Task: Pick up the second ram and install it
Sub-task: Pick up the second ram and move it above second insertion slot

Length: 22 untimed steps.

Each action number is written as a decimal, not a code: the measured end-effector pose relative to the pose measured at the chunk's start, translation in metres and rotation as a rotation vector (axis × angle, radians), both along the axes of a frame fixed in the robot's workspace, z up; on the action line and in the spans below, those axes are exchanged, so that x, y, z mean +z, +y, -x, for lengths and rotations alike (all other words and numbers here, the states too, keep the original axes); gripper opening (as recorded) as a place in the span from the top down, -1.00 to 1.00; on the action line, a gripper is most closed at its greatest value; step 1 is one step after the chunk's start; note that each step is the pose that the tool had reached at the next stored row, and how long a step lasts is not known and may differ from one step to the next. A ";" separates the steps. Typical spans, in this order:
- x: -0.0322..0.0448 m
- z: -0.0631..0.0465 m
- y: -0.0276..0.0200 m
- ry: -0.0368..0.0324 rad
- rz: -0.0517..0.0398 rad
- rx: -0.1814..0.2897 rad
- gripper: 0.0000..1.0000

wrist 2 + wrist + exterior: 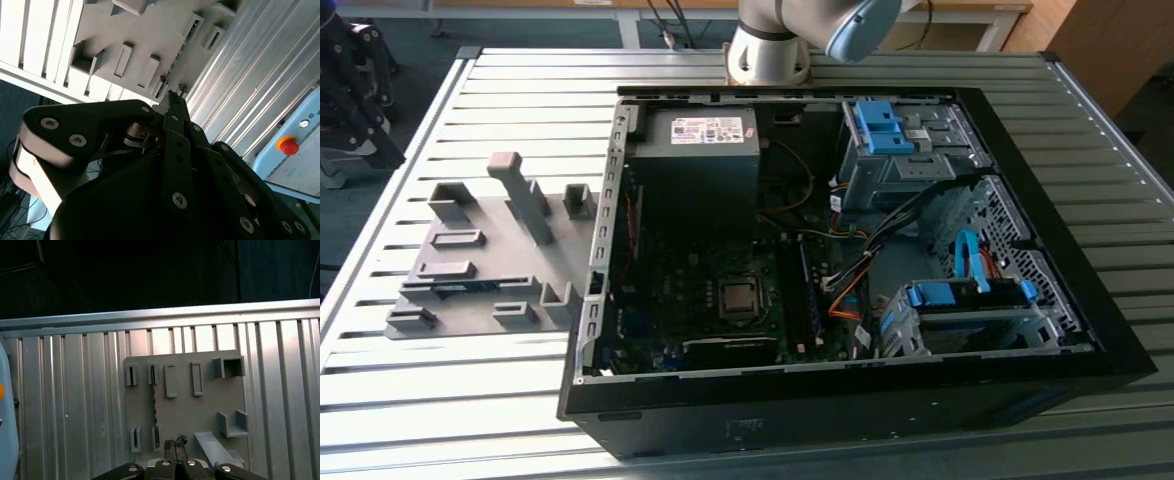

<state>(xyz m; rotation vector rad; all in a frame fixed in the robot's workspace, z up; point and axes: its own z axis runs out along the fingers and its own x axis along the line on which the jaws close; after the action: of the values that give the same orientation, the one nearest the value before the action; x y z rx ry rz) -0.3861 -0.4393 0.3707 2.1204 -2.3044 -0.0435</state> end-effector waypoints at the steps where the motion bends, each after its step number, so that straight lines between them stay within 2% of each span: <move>1: 0.0000 0.000 0.0000 0.0001 0.0000 0.000 0.79; 3: 0.0000 0.000 0.0000 0.0001 0.0001 0.000 0.77; 4: 0.0000 0.000 0.0000 0.0001 0.0000 0.000 0.67; 5: 0.0000 0.000 0.0000 0.0001 0.0000 0.000 0.67; 6: -0.0001 0.000 -0.0002 0.0000 -0.0001 0.000 0.54; 7: -0.0003 0.001 -0.0003 0.0000 -0.0005 0.004 0.54; 8: -0.0009 0.001 -0.0003 0.0001 -0.0011 0.011 0.40; 12: -0.0065 0.006 -0.0007 0.0004 -0.0046 0.040 0.40; 16: -0.0140 0.010 -0.0007 0.0000 -0.0051 0.041 0.40; 22: -0.0250 0.011 -0.0007 0.0000 -0.0052 0.041 0.40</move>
<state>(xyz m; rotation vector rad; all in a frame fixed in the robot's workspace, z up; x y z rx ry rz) -0.3968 -0.4400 0.3457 2.1696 -2.2622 -0.0492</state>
